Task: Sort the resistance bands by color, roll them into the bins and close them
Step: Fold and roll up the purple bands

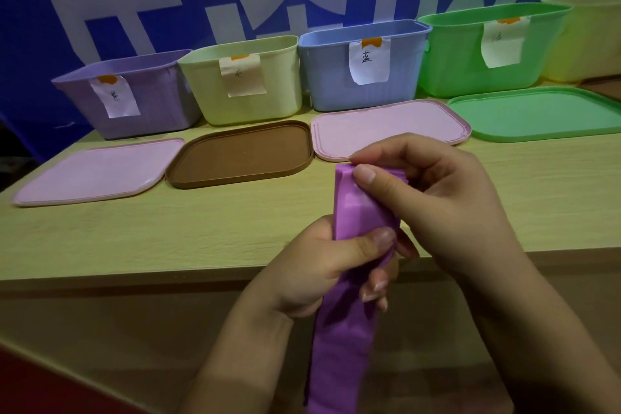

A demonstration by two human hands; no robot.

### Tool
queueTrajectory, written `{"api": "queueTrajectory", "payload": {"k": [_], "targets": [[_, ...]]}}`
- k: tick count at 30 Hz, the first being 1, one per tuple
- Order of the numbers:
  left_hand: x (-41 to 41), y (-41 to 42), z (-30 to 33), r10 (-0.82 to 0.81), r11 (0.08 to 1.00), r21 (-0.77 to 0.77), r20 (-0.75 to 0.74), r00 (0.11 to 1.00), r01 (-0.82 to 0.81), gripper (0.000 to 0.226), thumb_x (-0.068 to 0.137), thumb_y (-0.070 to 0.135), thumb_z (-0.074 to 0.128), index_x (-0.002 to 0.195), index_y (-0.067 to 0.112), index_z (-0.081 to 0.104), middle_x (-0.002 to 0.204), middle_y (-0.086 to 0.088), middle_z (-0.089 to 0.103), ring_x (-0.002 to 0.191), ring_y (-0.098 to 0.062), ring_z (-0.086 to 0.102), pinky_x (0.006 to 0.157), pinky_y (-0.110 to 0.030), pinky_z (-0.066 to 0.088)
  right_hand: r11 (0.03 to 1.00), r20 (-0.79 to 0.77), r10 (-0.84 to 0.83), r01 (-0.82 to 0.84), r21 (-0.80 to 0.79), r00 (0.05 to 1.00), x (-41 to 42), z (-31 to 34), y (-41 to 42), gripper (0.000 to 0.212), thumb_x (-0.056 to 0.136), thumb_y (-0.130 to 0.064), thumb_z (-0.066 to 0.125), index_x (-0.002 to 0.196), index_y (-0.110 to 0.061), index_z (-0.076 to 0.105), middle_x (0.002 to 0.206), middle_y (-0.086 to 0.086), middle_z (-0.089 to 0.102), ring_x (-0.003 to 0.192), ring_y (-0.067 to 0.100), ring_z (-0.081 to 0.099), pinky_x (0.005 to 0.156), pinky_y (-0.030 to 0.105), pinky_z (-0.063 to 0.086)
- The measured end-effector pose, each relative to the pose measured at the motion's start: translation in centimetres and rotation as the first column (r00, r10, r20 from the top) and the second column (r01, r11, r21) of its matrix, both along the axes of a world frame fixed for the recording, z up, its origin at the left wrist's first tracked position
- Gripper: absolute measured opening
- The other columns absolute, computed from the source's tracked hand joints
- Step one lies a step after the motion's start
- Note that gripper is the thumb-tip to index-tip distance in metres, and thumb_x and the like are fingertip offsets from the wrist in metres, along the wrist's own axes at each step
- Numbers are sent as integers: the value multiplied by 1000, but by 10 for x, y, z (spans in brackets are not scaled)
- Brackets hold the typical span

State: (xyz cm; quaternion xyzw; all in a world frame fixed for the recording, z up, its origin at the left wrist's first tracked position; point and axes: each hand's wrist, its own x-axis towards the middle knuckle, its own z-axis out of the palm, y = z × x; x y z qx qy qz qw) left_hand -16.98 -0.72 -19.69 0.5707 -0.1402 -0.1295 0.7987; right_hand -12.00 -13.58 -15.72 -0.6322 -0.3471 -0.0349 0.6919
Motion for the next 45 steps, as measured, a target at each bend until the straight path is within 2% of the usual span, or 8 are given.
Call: {"api": "queueTrajectory", "payload": {"k": [5, 7, 10, 16, 21, 29, 35, 45], "targets": [[-3, -2, -1, 219, 974, 48, 66, 973, -223, 49, 79, 58, 63, 102, 15, 67, 100, -11, 71, 91, -26, 68, 86, -38, 53, 998, 76, -63, 64, -14, 995, 0, 0, 1, 12, 78, -15, 67, 82, -26, 67, 78, -15, 71, 72, -4, 64, 66, 11, 45], [-4, 2, 2, 422, 868, 151, 280, 862, -473, 49, 77, 62, 62, 111, 26, 63, 114, 3, 68, 107, -16, 64, 92, -29, 49, 998, 36, -56, 56, 3, 998, -1, 1, -2, 11, 75, -18, 69, 82, -26, 66, 75, -10, 71, 67, -1, 63, 62, 14, 46], [-7, 8, 15, 536, 662, 174, 571, 622, -729, 22, 78, 40, 70, 98, 33, 63, 97, 17, 68, 93, -3, 64, 78, -19, 50, 999, 12, -48, 48, -16, 999, -4, 1, -6, 17, 72, -25, 71, 86, -24, 63, 73, -2, 73, 65, 7, 65, 58, 23, 50], [-8, 15, 19, 556, 652, 7, 675, 485, -758, 12, 78, 22, 67, 82, 33, 67, 82, 16, 65, 80, -4, 60, 71, -18, 48, 994, 86, 29, -20, -108, 996, -3, 2, -9, 19, 71, -27, 76, 87, -25, 66, 82, -11, 73, 74, -1, 67, 66, 14, 49], [-9, 14, 17, 613, 672, -42, 591, 524, -739, 13, 74, 26, 67, 81, 36, 70, 82, 12, 65, 81, -11, 60, 71, -26, 51, 987, 53, 139, -135, -85, 989, -4, 3, -19, 19, 73, -13, 70, 91, -20, 71, 85, -10, 74, 76, 1, 68, 66, 14, 52], [-10, -6, 15, 255, 966, -41, -34, 966, -256, 42, 73, 53, 66, 96, 18, 73, 91, -7, 74, 85, -19, 71, 75, -32, 57, 993, 254, -100, 114, -43, 962, 1, -6, -13, 22, 76, -22, 74, 94, -35, 71, 81, -7, 73, 66, 8, 66, 58, 22, 52], [-6, -2, 11, 26, 992, -119, -120, 992, -40, 60, 72, 65, 64, 93, 8, 70, 65, -12, 66, 60, -24, 66, 72, -38, 55, 937, 507, -259, 341, -74, 822, 6, -14, -5, 19, 80, -8, 68, 98, -16, 71, 84, -14, 65, 76, -3, 61, 67, 10, 48], [-4, -5, 23, 362, 931, 75, -65, 930, -357, 79, 64, 80, 45, 66, 3, 62, 52, -15, 55, 35, -23, 53, 47, -30, 49, 945, 612, -85, 258, -200, 786, 12, -14, -1, 19, 80, -1, 66, 96, -7, 72, 92, -7, 65, 90, 3, 62, 82, 9, 45]]}}
